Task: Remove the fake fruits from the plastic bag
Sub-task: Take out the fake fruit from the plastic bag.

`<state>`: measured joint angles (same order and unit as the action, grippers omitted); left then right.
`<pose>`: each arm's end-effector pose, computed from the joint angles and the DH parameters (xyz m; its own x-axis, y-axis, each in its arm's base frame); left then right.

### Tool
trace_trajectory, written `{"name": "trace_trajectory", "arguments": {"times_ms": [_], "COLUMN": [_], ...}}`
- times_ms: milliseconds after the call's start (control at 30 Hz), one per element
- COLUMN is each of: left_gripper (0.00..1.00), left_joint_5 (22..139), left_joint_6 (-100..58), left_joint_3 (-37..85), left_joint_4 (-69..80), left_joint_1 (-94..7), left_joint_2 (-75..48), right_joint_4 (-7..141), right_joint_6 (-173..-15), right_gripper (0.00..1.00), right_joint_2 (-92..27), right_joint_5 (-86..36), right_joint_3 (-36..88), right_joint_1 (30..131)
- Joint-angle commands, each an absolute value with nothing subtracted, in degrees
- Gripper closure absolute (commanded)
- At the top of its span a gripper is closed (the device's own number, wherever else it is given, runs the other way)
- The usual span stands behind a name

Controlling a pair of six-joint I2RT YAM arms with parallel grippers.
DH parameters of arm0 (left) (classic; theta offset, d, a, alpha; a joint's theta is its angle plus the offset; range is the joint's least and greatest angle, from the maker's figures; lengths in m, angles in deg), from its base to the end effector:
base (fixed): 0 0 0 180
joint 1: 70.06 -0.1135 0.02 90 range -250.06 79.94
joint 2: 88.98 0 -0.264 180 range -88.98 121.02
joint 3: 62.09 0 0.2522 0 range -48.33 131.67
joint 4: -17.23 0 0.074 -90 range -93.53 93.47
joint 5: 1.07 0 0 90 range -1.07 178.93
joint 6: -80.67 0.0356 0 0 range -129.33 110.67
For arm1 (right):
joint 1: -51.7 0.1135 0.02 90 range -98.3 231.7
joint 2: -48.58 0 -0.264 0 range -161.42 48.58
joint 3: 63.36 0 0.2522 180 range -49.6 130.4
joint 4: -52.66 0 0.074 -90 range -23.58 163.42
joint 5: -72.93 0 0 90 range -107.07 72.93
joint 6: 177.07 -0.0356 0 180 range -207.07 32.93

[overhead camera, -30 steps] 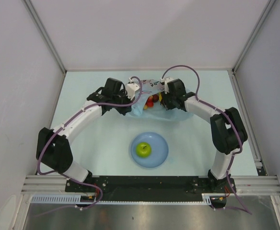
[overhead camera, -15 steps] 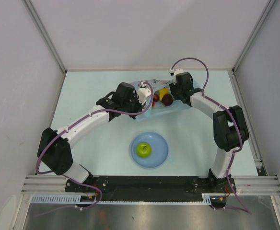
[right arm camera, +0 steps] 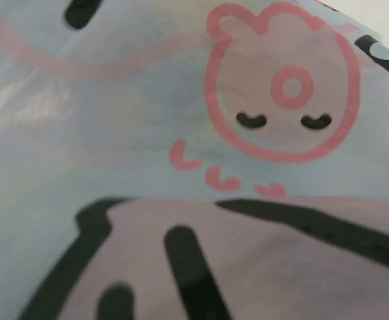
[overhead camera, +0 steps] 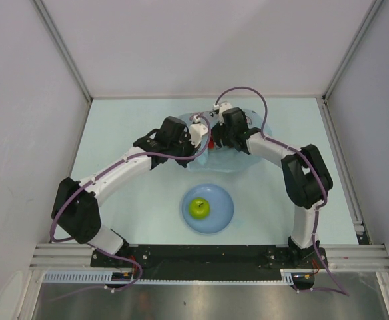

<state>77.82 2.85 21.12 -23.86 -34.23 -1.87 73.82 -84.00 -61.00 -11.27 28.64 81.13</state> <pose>0.2679 -0.2019 0.2830 -0.4158 0.5556 -0.7201 0.7904 0.6124 0.0160 0.3800 0.2102 0.2176 -0.5217 -0.3555 -0.7755 -0.4488 0.8875 -0.1049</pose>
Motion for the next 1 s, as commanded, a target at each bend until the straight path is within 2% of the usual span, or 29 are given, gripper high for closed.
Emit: {"name": "trace_trajectory", "arguments": {"times_ms": [0,333,433,533,567,733,833,967], "left_gripper": [1.0,1.0,1.0,1.0,1.0,1.0,1.0,1.0], "left_joint_5": [77.3,77.6,77.7,77.8,77.9,77.9,79.0,80.7], "left_joint_6": [1.7,2.4,2.4,2.6,2.6,2.8,2.9,3.1], "left_joint_3": [20.9,19.5,19.6,19.7,19.6,19.1,18.9,17.9], "left_joint_4": [-22.1,-22.5,-22.5,-22.5,-22.4,-21.7,-21.4,-21.2], "left_joint_1": [-34.4,-34.4,-34.4,-34.4,-34.4,-34.5,-34.5,-34.6], "left_joint_2": [-4.5,-4.8,-4.7,-4.7,-4.7,-4.9,-4.7,-5.6], "right_joint_4": [70.2,69.3,68.4,67.0,66.9,69.8,77.5,84.6], "right_joint_6": [-82.3,-75.3,-72.8,-71.3,-71.1,-72.4,-76.7,-78.9], "right_gripper": [0.15,0.12,0.16,0.29,0.39,0.53,0.81,0.93], "right_joint_2": [-65.2,-70.7,-71.7,-71.5,-70.9,-64.5,-58.0,-45.5], "right_joint_5": [-1.4,1.6,1.1,2.7,2.8,-0.8,-9.3,-21.1], "right_joint_3": [31.7,33.4,33.3,33.3,33.4,33.4,33.4,32.1], "right_joint_1": [80.8,80.1,79.7,79.7,79.7,80.1,80.1,80.1]}}
